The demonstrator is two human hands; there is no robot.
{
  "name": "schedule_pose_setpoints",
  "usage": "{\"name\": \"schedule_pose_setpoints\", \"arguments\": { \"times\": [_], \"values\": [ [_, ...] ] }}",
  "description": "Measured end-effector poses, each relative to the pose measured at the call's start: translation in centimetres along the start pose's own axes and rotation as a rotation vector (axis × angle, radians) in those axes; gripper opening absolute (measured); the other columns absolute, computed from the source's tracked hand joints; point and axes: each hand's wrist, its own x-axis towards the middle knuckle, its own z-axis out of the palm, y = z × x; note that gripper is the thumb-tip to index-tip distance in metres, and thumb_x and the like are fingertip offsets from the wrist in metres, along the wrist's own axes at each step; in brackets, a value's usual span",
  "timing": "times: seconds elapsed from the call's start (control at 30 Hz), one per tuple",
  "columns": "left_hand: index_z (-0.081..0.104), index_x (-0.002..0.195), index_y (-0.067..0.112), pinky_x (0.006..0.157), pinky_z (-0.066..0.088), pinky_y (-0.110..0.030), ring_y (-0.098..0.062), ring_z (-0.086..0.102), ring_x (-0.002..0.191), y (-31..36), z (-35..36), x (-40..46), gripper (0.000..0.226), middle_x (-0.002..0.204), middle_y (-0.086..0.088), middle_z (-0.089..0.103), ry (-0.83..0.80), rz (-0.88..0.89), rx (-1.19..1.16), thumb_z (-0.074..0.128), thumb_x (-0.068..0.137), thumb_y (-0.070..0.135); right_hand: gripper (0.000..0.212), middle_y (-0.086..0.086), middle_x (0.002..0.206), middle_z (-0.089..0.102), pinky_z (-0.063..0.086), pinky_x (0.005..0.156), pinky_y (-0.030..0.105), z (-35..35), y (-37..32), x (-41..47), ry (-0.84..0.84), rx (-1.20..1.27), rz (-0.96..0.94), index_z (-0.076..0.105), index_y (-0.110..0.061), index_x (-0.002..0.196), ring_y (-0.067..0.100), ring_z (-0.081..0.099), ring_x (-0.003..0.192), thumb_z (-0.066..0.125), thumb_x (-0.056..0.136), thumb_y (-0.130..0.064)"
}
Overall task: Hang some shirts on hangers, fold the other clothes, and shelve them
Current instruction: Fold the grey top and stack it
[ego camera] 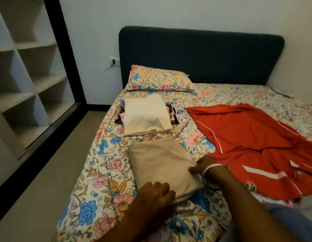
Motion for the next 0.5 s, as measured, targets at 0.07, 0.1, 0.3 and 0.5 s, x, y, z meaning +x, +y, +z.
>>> {"name": "schedule_pose_setpoints", "arguments": {
  "times": [0.07, 0.1, 0.3, 0.5],
  "values": [
    [0.060, 0.123, 0.036, 0.083, 0.052, -0.035, -0.012, 0.057, 0.100, -0.5, -0.4, -0.4, 0.050, 0.116, 0.006, 0.058, 0.049, -0.325, -0.094, 0.056, 0.086, 0.070, 0.072, 0.018, 0.142, 0.054, 0.042, 0.087, 0.029, 0.6, -0.3, 0.1, 0.004, 0.076, -0.014, 0.053, -0.003, 0.138, 0.033, 0.055, 0.120, 0.075, 0.085, -0.046],
    [0.049, 0.138, 0.037, 0.095, 0.050, -0.040, -0.016, 0.049, 0.117, -1.3, -0.3, -0.6, 0.066, 0.134, 0.002, 0.046, 0.056, -0.551, -0.161, 0.055, 0.083, 0.075, 0.078, 0.018, 0.148, 0.048, 0.041, 0.093, 0.031, 0.9, -0.4, 0.2, 0.000, 0.128, -0.022, 0.048, -0.003, 0.143, 0.035, 0.050, 0.129, 0.075, 0.085, -0.047],
    [0.023, 0.157, 0.021, 0.087, 0.060, -0.052, -0.032, 0.060, 0.115, -5.3, -1.0, -1.2, 0.116, 0.141, -0.016, 0.050, 0.196, -1.378, -1.308, 0.086, 0.063, 0.046, 0.044, 0.015, 0.108, 0.064, 0.042, 0.086, 0.037, 2.4, -1.2, 0.4, -0.018, 0.561, 0.052, 0.061, 0.005, 0.112, 0.032, 0.058, 0.092, 0.084, 0.080, -0.015],
    [0.047, 0.139, 0.013, 0.068, 0.063, -0.049, -0.033, 0.071, 0.097, -5.3, -0.6, 0.9, 0.072, 0.117, -0.009, 0.067, 0.096, -1.421, -1.576, 0.085, 0.078, 0.019, 0.038, 0.023, 0.096, 0.075, 0.053, 0.075, 0.043, 2.6, -1.8, 0.0, -0.323, 0.719, 0.132, 0.063, -0.003, 0.121, 0.038, 0.067, 0.086, 0.074, 0.089, -0.020]
  ]
}}
